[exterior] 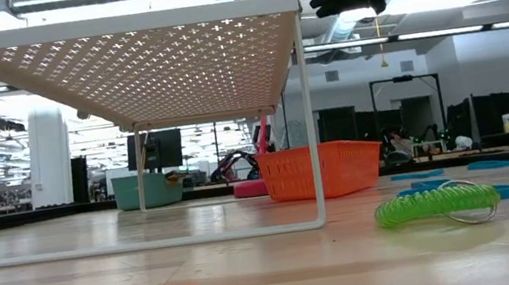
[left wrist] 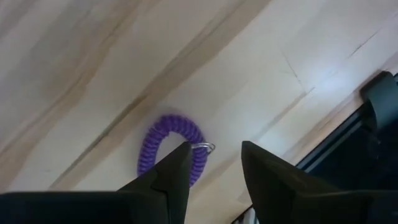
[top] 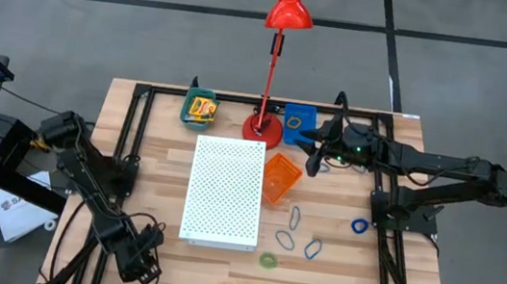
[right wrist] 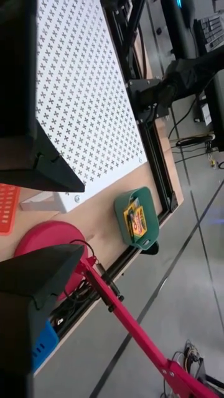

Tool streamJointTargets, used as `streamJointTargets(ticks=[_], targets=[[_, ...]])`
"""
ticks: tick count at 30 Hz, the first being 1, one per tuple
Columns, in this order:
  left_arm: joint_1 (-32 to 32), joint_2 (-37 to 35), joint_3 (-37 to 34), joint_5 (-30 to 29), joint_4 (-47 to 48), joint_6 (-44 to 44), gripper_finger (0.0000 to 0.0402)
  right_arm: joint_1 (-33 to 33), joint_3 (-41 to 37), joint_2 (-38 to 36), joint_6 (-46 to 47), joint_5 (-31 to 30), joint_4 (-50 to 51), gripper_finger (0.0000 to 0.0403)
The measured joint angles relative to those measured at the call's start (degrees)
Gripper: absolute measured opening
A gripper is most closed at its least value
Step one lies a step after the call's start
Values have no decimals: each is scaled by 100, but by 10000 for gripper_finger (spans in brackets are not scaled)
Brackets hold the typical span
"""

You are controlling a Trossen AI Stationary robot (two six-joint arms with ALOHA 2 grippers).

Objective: Pick & Place Office Desk Supplies
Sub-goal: Put the purple spring keychain into the blue bin

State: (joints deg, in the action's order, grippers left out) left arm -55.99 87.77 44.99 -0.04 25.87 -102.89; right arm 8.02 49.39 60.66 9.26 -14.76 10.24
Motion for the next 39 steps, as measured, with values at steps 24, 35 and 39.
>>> streamJointTargets(ticks=[24,35,39], targets=[[203,640,14,814,-138,-346,43,-122,0,0,-68,-37,0,141],[171,-26,-21,647,-519,343,3,-574,0,0,-22,-37,-15,141],[99,-769,-22,-107,-887,989,1,-768,0,0,-22,-39,-64,141]])
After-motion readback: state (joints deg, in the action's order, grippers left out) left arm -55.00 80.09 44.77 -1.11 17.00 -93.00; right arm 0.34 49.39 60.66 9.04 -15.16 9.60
